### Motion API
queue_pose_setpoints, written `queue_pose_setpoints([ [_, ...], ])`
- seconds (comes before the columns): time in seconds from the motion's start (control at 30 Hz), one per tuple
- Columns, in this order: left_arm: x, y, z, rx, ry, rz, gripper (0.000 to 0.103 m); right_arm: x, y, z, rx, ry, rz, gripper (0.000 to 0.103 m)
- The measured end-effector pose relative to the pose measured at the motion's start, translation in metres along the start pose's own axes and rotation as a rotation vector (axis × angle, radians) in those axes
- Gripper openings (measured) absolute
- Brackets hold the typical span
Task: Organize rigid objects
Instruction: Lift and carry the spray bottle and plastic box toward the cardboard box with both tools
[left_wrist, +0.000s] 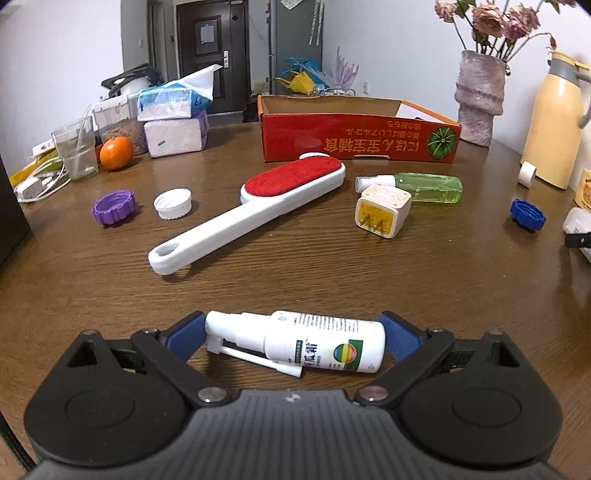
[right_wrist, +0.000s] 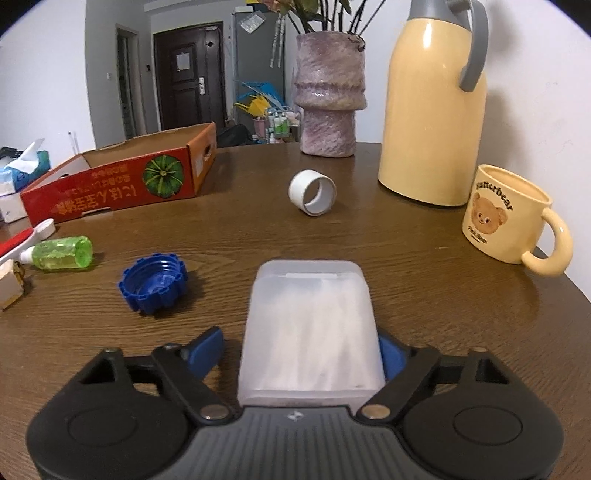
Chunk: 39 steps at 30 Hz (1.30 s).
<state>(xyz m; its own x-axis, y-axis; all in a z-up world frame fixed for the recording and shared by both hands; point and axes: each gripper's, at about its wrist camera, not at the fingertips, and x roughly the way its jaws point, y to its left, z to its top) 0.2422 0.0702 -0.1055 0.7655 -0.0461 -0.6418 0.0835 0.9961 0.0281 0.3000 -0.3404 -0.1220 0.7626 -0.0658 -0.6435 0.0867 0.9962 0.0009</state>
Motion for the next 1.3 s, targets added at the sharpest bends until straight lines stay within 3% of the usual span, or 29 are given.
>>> queue_pose_setpoints([
  [0.1, -0.001, -0.002, 0.0, 0.011, -0.007, 0.001, 0.1, -0.002, 0.0, 0.0, 0.003, -0.013, 0.002, 0.064],
  [0.67, -0.013, 0.004, 0.001, -0.038, -0.066, 0.042, 0.1, -0.02, 0.009, -0.008, 0.025, -0.089, 0.016, 0.064],
  [1.3, -0.038, -0.024, 0.018, -0.055, -0.149, 0.044, 0.1, -0.056, 0.039, 0.004, 0.003, -0.178, 0.128, 0.064],
])
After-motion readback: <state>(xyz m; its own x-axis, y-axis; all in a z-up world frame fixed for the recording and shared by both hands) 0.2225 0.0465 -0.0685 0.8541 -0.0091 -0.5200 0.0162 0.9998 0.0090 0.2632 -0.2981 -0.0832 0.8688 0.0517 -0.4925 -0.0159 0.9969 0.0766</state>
